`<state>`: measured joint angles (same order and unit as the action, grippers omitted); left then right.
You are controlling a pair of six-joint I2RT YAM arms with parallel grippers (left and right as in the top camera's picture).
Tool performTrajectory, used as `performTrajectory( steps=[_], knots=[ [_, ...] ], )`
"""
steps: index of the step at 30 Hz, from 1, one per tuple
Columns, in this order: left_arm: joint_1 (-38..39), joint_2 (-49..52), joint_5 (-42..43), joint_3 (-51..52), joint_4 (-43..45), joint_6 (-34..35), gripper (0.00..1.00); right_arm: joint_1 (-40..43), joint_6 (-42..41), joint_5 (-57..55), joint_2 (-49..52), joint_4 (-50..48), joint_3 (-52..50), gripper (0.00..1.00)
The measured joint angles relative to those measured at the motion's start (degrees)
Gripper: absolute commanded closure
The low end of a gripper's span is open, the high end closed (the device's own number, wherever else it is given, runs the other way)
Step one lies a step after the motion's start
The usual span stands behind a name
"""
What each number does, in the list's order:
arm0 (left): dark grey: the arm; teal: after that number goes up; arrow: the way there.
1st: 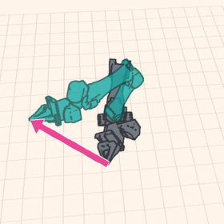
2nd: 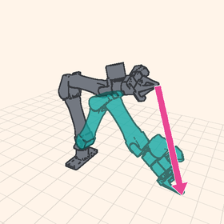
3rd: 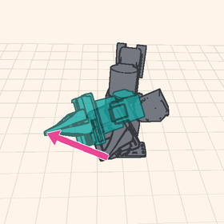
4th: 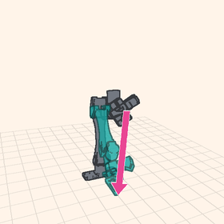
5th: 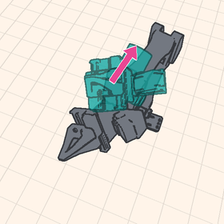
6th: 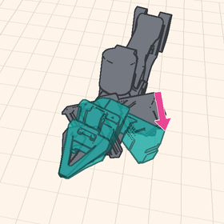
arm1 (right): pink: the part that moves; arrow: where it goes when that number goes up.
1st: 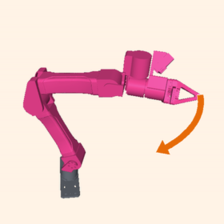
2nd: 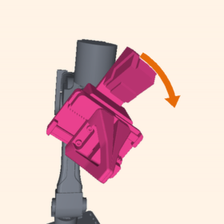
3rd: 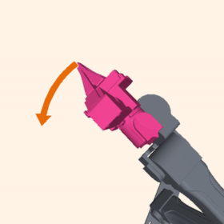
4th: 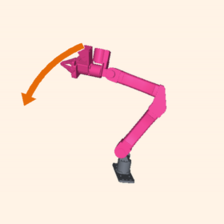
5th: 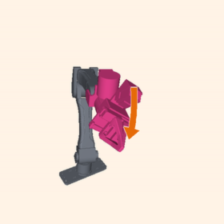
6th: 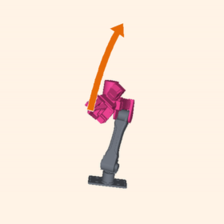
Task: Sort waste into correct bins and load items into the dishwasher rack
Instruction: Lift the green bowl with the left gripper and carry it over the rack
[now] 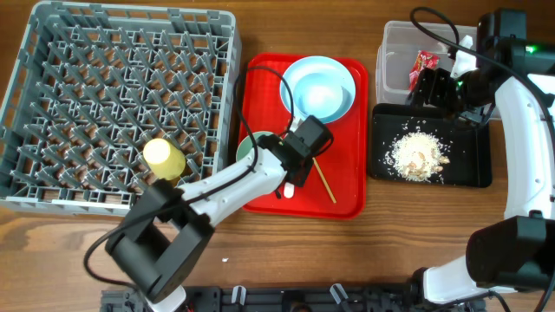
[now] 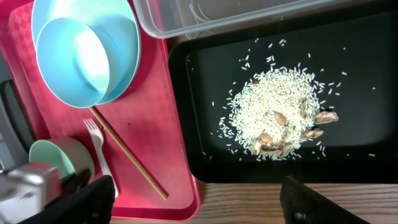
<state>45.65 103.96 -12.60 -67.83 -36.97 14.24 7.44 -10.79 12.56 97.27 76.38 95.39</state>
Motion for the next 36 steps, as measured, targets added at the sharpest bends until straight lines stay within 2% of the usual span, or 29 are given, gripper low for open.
performTrajectory(
  steps=[10,20,23,29,36],
  knots=[
    [-1.07,-12.74,0.22,-4.5,-0.07,0.0,0.96,0.0,0.0,0.0,0.0,0.15,0.0,0.14],
    [-4.55,-15.87,0.94,-4.5,-0.11,-0.04,0.96,0.0,0.0,0.0,0.0,0.35,0.0,0.14],
    [-8.37,-18.8,3.8,-4.5,-0.09,-0.15,0.96,0.0,0.0,0.0,0.0,0.39,0.0,0.14],
    [-22.16,-24.9,16.11,-4.52,0.76,-1.99,0.96,0.0,-0.02,0.0,0.0,0.52,0.0,0.14],
    [-41.2,-24.85,37.92,-4.52,1.62,-5.62,0.96,0.0,-0.02,0.0,0.0,0.55,0.0,0.14]
  ],
)
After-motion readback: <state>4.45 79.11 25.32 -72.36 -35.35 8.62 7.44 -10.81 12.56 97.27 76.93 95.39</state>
